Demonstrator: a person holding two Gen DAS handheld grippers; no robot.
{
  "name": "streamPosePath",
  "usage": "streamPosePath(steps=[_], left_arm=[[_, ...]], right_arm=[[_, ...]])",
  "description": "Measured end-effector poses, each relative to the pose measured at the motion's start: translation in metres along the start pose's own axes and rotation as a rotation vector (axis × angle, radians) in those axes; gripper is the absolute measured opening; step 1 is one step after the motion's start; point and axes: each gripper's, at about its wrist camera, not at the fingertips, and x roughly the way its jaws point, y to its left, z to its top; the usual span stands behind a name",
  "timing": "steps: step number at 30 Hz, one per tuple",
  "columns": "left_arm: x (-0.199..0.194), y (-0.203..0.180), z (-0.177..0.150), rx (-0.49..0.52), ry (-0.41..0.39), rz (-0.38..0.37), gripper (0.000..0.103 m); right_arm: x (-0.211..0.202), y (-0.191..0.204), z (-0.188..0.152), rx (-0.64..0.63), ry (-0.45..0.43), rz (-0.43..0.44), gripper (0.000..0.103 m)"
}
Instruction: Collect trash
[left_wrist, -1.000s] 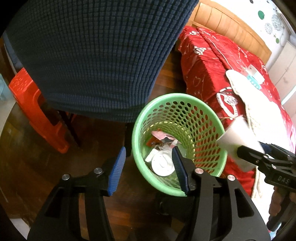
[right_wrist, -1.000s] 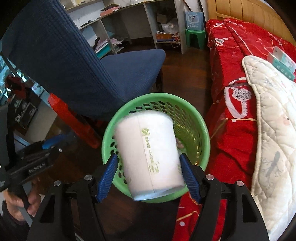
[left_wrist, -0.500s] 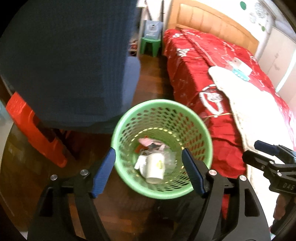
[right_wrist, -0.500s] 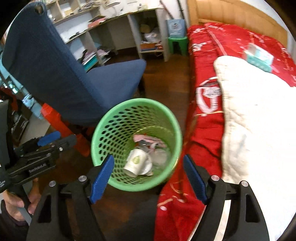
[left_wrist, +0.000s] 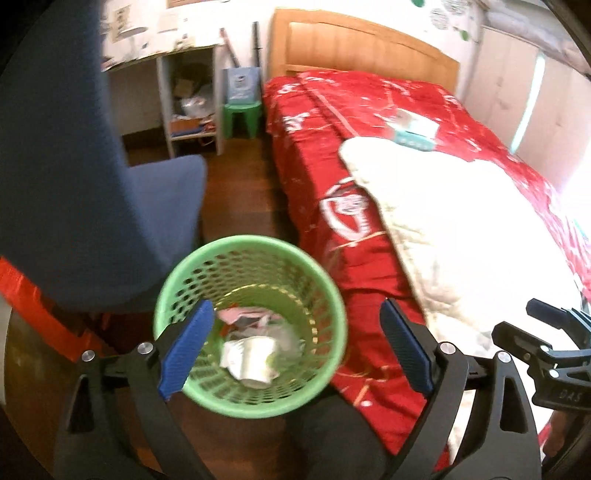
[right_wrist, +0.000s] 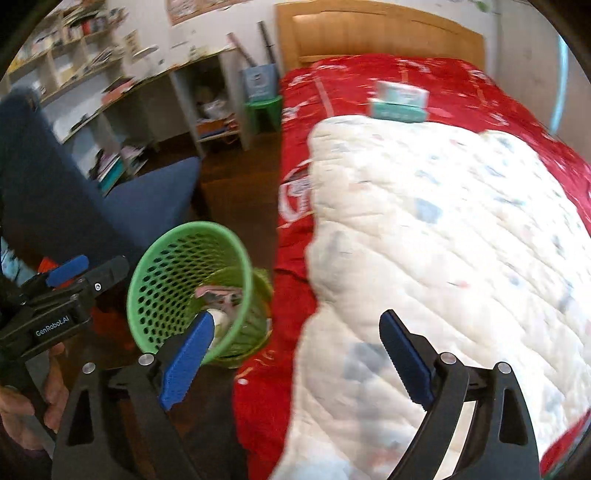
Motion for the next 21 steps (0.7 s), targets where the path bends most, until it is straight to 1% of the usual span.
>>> streamPosePath(steps=[4, 9, 12, 15, 21], left_arm=[[-0.004, -0.027, 0.004, 0.048, -0.02, -0.03, 0.093], [-0.013, -0.061, 0.012, 0.119, -0.049, -0.065, 0.093], [-0.017, -0.074, 0.015, 0.15, -0.063, -0.082, 0.096], [-0.023, -0.086, 0.016, 0.163, -0.083, -0.09, 0.097], [-0.029, -0.101, 0.013, 0.168, -0.09, -0.127, 0.097]], right_arm=[[-0.023, -0.026, -0.005, 0.073, -0.037, -0.029, 0.089], [-0.05, -0.052, -0.014, 0.123, -0.084, -0.093, 0.09], [-0.063, -0.065, -0.021, 0.15, -0.104, -0.12, 0.091], [-0.076, -0.077, -0.025, 0.18, -0.122, -0.134, 0.091], [-0.101, -0.096, -0.035, 0.209, -0.172, -0.194, 0.092]])
